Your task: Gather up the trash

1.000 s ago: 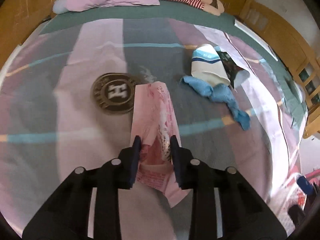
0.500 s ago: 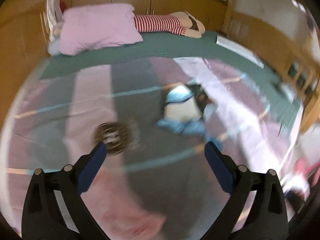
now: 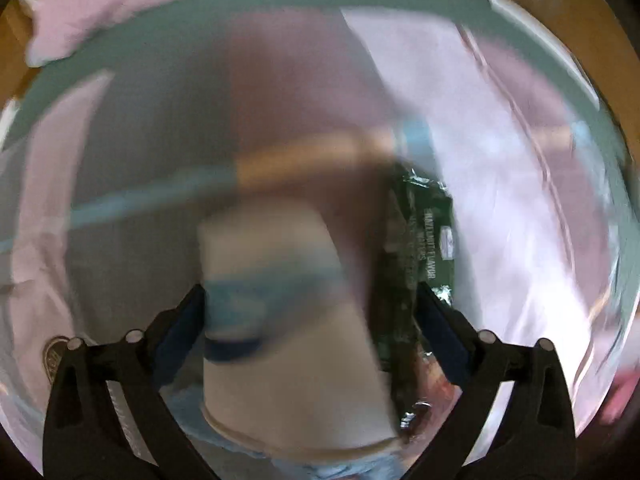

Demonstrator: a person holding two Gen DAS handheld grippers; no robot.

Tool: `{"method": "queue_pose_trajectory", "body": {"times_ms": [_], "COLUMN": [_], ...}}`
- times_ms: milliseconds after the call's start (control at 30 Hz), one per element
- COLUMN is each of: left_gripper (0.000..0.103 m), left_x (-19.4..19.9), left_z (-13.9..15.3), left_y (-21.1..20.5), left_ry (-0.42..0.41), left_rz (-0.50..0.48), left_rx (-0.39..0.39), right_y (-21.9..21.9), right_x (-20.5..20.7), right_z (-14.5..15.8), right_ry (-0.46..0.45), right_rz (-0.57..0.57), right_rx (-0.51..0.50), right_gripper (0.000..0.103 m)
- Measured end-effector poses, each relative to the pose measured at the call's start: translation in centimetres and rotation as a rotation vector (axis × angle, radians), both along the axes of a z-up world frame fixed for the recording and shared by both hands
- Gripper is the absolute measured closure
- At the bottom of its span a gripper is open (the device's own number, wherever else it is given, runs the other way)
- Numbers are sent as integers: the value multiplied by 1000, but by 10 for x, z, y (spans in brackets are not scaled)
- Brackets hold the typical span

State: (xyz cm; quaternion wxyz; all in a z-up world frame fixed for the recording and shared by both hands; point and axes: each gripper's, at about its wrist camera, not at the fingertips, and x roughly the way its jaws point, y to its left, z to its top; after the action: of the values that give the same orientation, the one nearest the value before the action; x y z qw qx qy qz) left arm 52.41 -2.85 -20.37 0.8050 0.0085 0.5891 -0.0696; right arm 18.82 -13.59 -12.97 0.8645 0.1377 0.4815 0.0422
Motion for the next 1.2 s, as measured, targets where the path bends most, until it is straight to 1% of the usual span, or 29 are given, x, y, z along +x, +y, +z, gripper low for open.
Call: {"method": "queue_pose_trajectory", "body": {"times_ms": [33,67,100,133,167,200,233,267,367,433,467,500,533,567,600,667,700,767,833,867,900,933,967,1000,1033,1067,1100,1167,1200], "left_gripper": [19,34,40,54,66,70,78,79,79,79,67,57,36,24,21,11,10,10,10,10,11,11,11,11,11,11,11,11,11], "left_x": [-7,-15,-24,-32,-46,-56,-67,-82,-124,-145,-159,-167,-180,-189,-202,-227,-243,-257,-263,-265,-267,-266,-262,-266,-270,-271,-272,-269,-267], "left_z": [1,4,6,7,9,10,11,12,19,27,38,48,66,79,98,122,129,125,107,92,85,77,71,67,65,66,67,66,65], "left_y": [6,11,14,17,22,27,31,36,55,72,87,98,113,121,136,162,180,205,226,237,245,250,254,265,269,273,275,272,268], "left_ry": [-31,-57,-63,-61,-55,-45,-31,-15,2,17,3,-18,-74,-119,-188,-295,-337,-357,-304,-257,-225,-187,-152,-139,-137,-139,-149,-154,-149], "left_rz": [10,6,-24,-46,-77,-94,-115,-139,-181,-171,-156,-136,-91,-62,-22,75,139,227,287,329,352,376,397,410,419,422,419,413,403], "left_rx": [-29,-22,-28,-36,-38,-42,-53,-70,-83,-122,-187,-211,-221,-217,-203,-177,-167,-162,-158,-154,-154,-164,-194,-236,-256,-255,-234,-194,-197], "right_y": [0,1,1,1,0,-1,-2,-3,-1,3,6,9,14,19,23,36,42,56,71,80,88,94,101,113,120,124,129,136,139], "right_x": [-1,-3,-4,-5,-5,-6,-8,-9,-10,-8,-6,-3,0,5,8,22,30,46,58,66,72,76,80,86,90,94,97,97,96], "right_z": [1,1,2,1,2,2,3,5,11,11,9,8,6,5,4,5,6,11,15,15,14,13,11,4,0,-6,-13,-23,-27], "right_ry": [-10,-17,-20,-20,-20,-19,-18,-22,-47,-47,-44,-36,-32,-33,-35,-39,-40,-65,-102,-109,-110,-114,-119,-112,-99,-81,-59,-42,-35], "right_rz": [2,7,16,19,17,13,8,5,12,31,43,57,70,85,94,114,117,121,120,106,86,73,62,50,43,37,34,38,46], "right_rx": [0,1,6,15,22,31,41,48,45,42,41,36,30,27,26,27,34,52,52,57,62,67,64,40,24,16,17,9,1], "right_gripper": [26,26,26,26,26,26,26,26,26,26,26,26,26,26,26,26,26,26,26,26,26,26,26,26,26,26,27,50,70]}}
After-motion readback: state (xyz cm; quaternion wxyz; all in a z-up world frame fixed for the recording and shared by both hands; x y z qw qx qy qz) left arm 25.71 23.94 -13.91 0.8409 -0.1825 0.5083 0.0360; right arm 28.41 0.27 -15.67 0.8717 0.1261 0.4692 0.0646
